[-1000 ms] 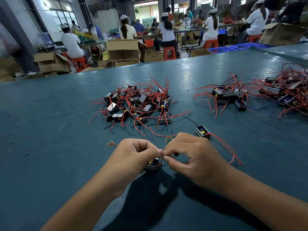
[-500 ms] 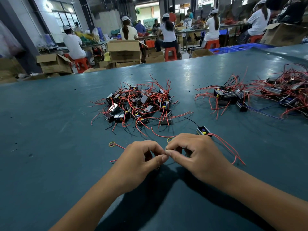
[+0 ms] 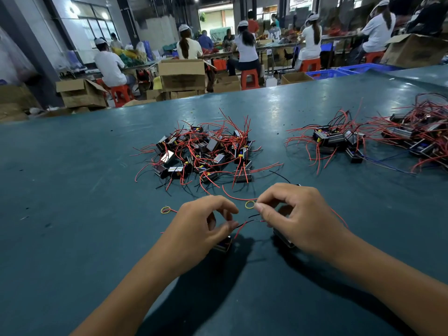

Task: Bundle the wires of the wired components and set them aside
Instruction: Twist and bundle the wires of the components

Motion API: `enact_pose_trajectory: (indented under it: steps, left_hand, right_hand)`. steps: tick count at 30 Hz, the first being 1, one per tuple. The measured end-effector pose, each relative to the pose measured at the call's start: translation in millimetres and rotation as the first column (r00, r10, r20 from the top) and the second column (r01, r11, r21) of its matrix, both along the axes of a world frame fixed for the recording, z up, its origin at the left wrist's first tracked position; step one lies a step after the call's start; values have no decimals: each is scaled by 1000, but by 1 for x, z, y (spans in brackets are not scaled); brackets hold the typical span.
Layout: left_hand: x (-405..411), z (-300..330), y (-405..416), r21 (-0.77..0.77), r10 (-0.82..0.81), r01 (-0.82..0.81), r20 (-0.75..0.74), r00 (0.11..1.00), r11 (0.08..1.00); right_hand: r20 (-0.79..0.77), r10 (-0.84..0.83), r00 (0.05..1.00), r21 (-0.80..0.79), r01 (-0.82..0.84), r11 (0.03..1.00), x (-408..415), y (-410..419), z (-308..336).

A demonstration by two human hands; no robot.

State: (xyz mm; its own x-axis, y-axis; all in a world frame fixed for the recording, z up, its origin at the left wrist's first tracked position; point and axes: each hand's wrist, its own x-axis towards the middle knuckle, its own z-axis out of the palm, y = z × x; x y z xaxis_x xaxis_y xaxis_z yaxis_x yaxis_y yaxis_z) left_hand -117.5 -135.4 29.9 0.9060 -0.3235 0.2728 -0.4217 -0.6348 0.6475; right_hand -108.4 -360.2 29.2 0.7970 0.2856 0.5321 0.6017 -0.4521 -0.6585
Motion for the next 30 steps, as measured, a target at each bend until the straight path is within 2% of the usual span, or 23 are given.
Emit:
enact_pose_trajectory:
  steps: [5, 9, 12, 16, 22, 26, 30]
  left_hand:
    - [0, -6, -6, 76, -3, 1, 18, 1000, 997]
    - [1, -8, -9, 83, 19, -22, 30, 999, 996]
    - [2, -9, -11, 55, 69, -71, 46, 997, 996]
    - [0, -8, -12, 44, 106, -108, 47, 993, 993]
    - [-2, -8, -13, -1, 119, -119, 41, 992, 993]
    - [-4, -6, -14, -48, 127, -127, -4, 992, 991]
    - [-6, -4, -17, -76, 114, -114, 1, 993, 991]
  right_hand:
    - [-25, 7, 1000, -38, -8, 999, 0, 1, 3]
    - [-124, 101, 987, -100, -114, 988, -2, -1, 4]
    - [-185, 125, 975, -90, -143, 986, -2, -1, 3]
    - [-203, 88, 975, -89, -107, 990, 0, -1, 2]
    - [-126, 30, 992, -131, -46, 990, 2, 0, 1]
    - [-116, -14, 993, -94, 3, 996, 2, 2, -2]
    - [-181, -11, 983, 4, 12, 1000, 2, 5, -6]
